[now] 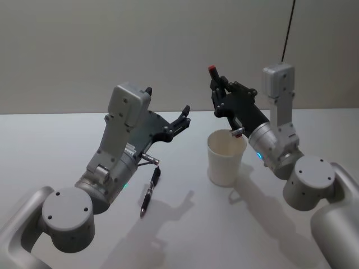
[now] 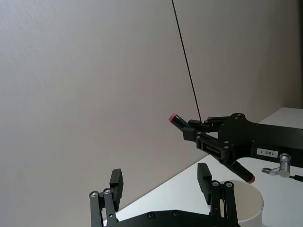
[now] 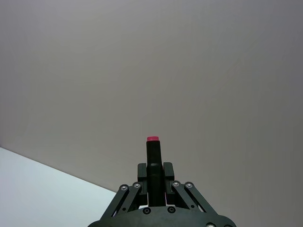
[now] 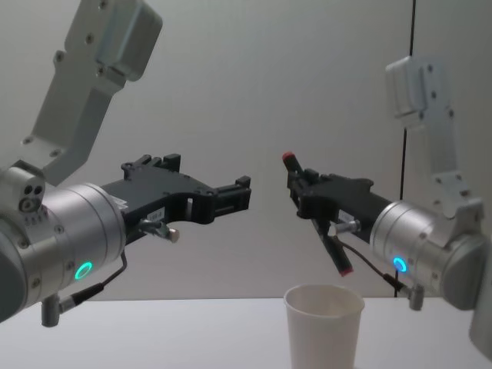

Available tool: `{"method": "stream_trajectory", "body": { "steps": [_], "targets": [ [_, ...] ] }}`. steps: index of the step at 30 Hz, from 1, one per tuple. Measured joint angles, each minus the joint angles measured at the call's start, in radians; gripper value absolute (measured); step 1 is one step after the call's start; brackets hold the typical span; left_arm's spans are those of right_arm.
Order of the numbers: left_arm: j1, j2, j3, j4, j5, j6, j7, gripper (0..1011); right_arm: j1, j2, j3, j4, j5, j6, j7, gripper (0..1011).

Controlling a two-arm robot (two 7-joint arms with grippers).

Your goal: Place the pen into the pen holder.

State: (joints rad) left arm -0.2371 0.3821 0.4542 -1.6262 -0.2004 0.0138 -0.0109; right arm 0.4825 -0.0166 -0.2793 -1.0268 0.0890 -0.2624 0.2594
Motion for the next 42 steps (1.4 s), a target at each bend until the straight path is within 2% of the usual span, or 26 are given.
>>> {"method": "stream_trajectory", "body": {
  "steps": [11, 20, 39, 42],
  "targets": [
    [0.0, 0.0, 0.0, 0.0, 0.0, 0.0, 0.0, 1003, 0.055, -0.023, -0.006, 0.12, -0.019, -0.048, 0.0, 185],
    [0.0, 0.0, 0.0, 0.0, 0.0, 0.0, 0.0, 1003, 0.079, -0.032, -0.008, 0.177, -0.026, -0.069, -0.001, 185],
    [0.0, 0.0, 0.0, 0.0, 0.0, 0.0, 0.0, 1003, 0.081, -0.034, -0.008, 0.207, -0.026, -0.079, -0.004, 185],
    [0.0, 0.0, 0.0, 0.0, 0.0, 0.0, 0.0, 1003, 0.077, -0.032, -0.007, 0.204, -0.024, -0.077, -0.004, 253]
  ]
}}
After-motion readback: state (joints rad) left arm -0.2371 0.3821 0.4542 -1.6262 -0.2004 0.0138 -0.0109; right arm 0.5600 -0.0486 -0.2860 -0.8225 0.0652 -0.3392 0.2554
